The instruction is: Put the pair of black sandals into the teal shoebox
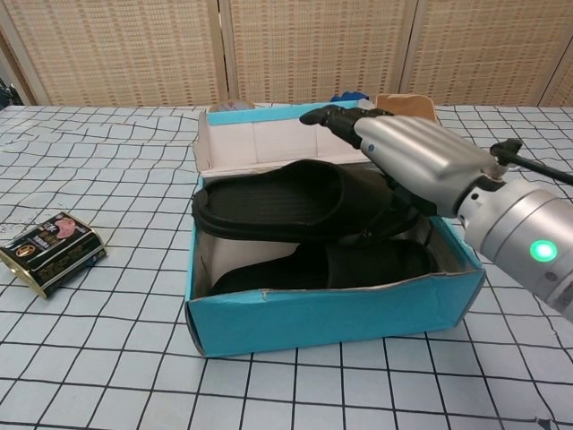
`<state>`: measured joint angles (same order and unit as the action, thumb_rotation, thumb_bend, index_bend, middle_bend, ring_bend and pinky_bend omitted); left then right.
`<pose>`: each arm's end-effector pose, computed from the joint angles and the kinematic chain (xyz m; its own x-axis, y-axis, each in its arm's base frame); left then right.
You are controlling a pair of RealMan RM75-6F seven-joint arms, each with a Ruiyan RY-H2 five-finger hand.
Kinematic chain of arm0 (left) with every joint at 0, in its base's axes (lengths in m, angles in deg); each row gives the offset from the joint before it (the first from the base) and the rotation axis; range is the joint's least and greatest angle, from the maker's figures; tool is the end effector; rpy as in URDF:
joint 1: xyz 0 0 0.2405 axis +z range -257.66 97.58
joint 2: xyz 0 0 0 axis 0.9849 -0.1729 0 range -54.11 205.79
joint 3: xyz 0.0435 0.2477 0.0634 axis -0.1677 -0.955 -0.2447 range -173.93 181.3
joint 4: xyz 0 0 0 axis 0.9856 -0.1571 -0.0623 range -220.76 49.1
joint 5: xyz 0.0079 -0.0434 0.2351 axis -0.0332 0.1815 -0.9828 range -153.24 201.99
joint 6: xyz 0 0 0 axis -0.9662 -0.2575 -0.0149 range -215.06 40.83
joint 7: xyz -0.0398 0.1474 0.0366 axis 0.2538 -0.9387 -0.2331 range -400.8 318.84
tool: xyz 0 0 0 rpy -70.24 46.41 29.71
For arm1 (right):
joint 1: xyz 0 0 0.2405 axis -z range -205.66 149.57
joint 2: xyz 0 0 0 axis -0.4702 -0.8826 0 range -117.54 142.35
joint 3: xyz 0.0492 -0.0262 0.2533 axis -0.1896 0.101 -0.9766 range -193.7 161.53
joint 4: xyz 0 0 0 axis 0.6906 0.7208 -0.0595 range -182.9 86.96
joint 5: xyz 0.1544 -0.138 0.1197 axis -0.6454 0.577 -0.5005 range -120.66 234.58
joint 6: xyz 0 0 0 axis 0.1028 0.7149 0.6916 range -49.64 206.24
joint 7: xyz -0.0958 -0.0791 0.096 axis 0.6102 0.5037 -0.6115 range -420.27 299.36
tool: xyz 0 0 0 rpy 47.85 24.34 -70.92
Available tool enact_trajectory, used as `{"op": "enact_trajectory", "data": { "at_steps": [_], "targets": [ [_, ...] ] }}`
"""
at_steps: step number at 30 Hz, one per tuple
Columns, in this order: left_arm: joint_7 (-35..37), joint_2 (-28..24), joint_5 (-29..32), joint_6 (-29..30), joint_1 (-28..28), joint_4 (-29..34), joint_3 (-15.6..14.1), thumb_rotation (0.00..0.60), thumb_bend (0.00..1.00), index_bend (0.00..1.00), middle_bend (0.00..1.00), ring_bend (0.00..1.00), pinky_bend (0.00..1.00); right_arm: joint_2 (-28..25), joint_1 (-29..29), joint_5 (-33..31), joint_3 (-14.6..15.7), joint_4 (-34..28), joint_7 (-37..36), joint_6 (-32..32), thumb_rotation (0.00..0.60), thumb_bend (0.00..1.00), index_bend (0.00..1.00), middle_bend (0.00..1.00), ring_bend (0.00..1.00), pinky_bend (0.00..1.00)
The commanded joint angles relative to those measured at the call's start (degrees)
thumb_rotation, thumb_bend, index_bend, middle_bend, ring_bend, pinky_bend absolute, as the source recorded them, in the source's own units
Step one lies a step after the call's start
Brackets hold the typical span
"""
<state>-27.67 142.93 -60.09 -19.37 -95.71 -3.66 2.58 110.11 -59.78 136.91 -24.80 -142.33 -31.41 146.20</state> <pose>-0.3521 0.2431 0.0895 0.3195 0.2867 0.9032 0.9474 -0.0764 -0.3108 -0.0913 -0.2762 -0.0663 0.3455 -0.1116 0.9318 -0.8386 -0.4824 0.2532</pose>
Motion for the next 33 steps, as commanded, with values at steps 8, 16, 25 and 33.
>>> {"op": "enact_trajectory", "data": {
  "at_steps": [8, 16, 25, 33],
  "targets": [
    [-0.20, 0.07, 0.06, -0.18, -0.04, -0.04, -0.04, 0.600, 0.57, 0.29, 0.23, 0.29, 0.45, -1.11, -0.92, -1.10, -1.41, -6.14, -3.87, -0.86, 0.600, 0.00, 0.14, 0.11, 0.04, 0.03],
    [0.09, -0.07, 0.02, -0.28, -0.06, 0.07, -0.08, 0.600, 0.57, 0.29, 0.23, 0.29, 0.45, 7.06, -4.52, 0.63, -3.21, 2.15, -4.70, -1.09, 0.600, 0.58, 0.61, 0.53, 0.44, 0.44],
    [0.83, -0.24, -0.17, 0.08, 0.04, 0.05, -0.03, 0.600, 0.57, 0.29, 0.23, 0.29, 0.45, 12.99, -7.36, 1.96, -4.95, 13.04, -7.47, -0.66, 0.600, 0.68, 0.65, 0.54, 0.45, 0.44],
    [1.11, -0.32, -0.06, -0.04, 0.02, 0.03, 0.01, 0.600, 0.57, 0.29, 0.23, 0.29, 0.46, 13.71, -8.02, 1.09, -3.16, 18.84, -9.55, -3.57, 0.600, 0.68, 0.65, 0.54, 0.45, 0.44]
  ]
}}
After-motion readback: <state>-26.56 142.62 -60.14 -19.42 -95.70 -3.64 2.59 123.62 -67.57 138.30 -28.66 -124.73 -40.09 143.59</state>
